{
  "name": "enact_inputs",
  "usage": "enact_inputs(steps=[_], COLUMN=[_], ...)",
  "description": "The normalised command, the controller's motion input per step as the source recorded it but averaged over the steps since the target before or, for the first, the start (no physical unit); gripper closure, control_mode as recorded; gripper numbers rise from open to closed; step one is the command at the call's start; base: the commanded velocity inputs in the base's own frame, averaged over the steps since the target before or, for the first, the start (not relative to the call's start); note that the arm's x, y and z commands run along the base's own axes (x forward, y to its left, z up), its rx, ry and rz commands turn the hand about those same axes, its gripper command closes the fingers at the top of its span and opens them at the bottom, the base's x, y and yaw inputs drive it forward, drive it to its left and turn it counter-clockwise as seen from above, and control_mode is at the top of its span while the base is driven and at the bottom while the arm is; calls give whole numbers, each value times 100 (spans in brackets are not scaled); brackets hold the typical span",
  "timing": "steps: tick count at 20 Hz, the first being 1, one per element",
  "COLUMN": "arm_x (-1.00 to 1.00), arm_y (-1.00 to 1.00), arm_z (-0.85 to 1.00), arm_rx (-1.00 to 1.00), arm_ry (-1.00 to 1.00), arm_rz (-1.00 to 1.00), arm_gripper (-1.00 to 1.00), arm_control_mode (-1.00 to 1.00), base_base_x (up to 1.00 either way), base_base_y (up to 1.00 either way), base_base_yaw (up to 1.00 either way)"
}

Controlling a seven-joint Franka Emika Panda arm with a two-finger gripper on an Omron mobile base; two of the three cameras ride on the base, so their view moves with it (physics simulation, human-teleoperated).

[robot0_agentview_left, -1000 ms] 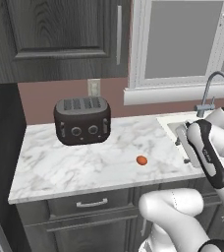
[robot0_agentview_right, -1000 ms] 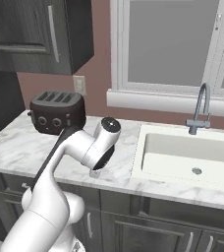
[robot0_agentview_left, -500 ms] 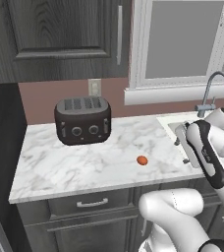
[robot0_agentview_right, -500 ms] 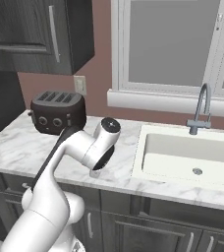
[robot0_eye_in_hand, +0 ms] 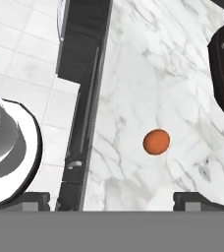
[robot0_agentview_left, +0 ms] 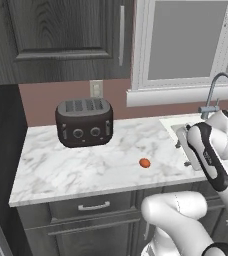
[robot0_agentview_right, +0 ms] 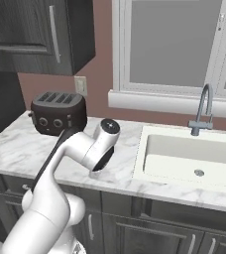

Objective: Gather the eggs and milk located in the vicinity of the sink area and place them right next to the bowl.

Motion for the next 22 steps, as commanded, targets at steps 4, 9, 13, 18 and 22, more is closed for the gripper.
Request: enact_inputs(steps=[4, 9, 13, 18, 22], arm_x=[19, 18, 22, 23, 27], arm_y=[16, 20, 23, 24, 20], arm_z=[-15, -4, 0, -9, -15], arm_rx=[0, 4, 7, 8, 8], arm_ry=[1, 6, 11, 10, 10], arm_rz=[0, -1, -4, -4, -3], arm_gripper=[-100, -100, -100, -100, -100], arm_control_mode=[-100, -100, -100, -100, -100], base_base_x=[0, 0, 0, 0, 0], base_base_y=[0, 0, 0, 0, 0], base_base_yaw=[0, 0, 0, 0, 0])
